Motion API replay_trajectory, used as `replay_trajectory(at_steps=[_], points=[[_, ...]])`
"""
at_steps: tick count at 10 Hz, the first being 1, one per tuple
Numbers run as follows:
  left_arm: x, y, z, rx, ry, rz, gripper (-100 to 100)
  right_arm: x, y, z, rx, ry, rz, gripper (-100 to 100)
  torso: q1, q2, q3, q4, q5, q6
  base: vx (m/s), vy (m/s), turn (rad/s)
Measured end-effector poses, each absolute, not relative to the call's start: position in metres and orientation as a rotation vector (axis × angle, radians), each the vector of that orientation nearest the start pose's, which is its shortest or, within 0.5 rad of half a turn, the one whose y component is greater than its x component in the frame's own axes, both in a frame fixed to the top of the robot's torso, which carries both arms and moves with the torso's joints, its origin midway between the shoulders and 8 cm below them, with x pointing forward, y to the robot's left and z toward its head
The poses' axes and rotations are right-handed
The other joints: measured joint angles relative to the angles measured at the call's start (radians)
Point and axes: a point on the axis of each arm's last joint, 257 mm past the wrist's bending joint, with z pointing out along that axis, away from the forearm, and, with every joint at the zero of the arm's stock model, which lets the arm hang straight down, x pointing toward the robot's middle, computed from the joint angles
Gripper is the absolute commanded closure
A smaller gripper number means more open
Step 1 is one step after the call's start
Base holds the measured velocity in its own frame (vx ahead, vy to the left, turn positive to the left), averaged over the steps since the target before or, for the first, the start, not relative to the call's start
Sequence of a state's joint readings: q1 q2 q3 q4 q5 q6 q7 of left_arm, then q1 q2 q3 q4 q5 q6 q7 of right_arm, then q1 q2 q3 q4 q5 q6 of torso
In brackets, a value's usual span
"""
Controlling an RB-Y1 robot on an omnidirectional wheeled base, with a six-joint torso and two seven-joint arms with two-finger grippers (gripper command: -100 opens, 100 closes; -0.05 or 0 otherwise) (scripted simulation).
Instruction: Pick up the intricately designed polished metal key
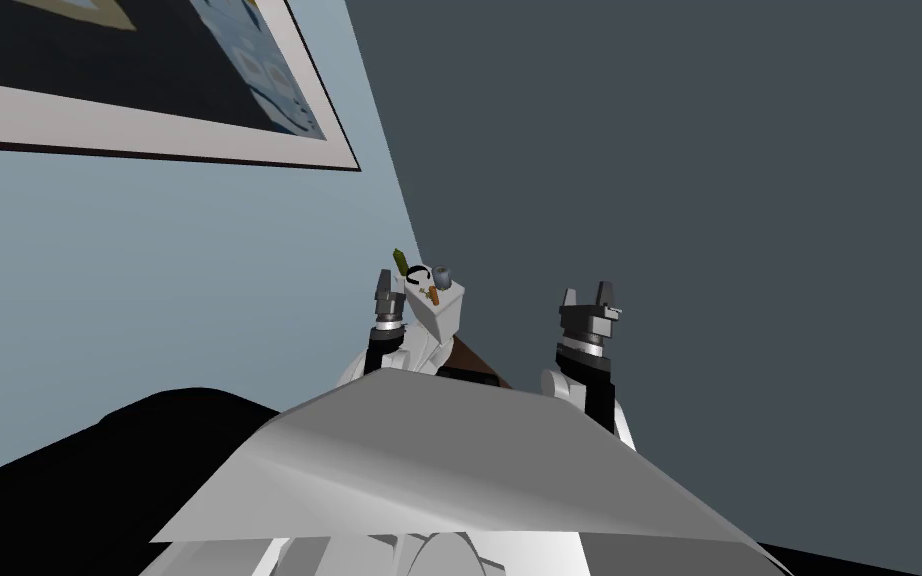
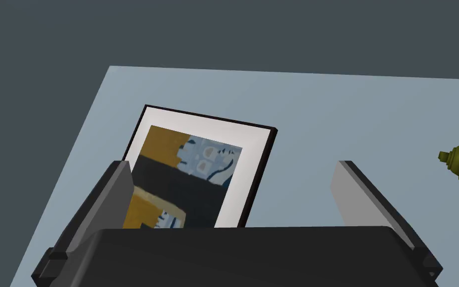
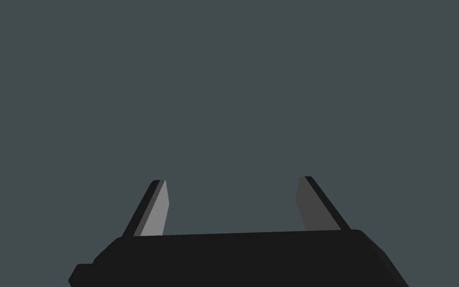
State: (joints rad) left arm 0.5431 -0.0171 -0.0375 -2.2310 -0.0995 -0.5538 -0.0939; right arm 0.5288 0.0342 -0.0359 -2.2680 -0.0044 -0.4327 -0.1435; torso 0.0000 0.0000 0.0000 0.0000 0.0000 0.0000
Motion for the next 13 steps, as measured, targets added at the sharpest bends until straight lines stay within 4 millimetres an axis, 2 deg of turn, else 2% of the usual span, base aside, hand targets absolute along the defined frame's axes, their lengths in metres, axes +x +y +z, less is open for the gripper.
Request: replay_trajectory(at_steps=[3, 13], points=[[0.348, 0.269, -0.005, -0.583, 0.761, -1.154, -100, 0.351, -0.302, -0.003, 0.824, 0.600, 1.363, 0, 0.002, 0.000, 0.000, 0.000, 0.000, 0.000, 0.000, 0.015, -0.031], [0.362, 0.334, -0.012, -0.691, 0.889, -1.050, -100, 0.351, -0.302, -0.003, 0.824, 0.600, 1.363, 0, 0.001, -0.001, 0.000, 0.000, 0.000, 0.000, 0.003, 0.018, -0.042]])
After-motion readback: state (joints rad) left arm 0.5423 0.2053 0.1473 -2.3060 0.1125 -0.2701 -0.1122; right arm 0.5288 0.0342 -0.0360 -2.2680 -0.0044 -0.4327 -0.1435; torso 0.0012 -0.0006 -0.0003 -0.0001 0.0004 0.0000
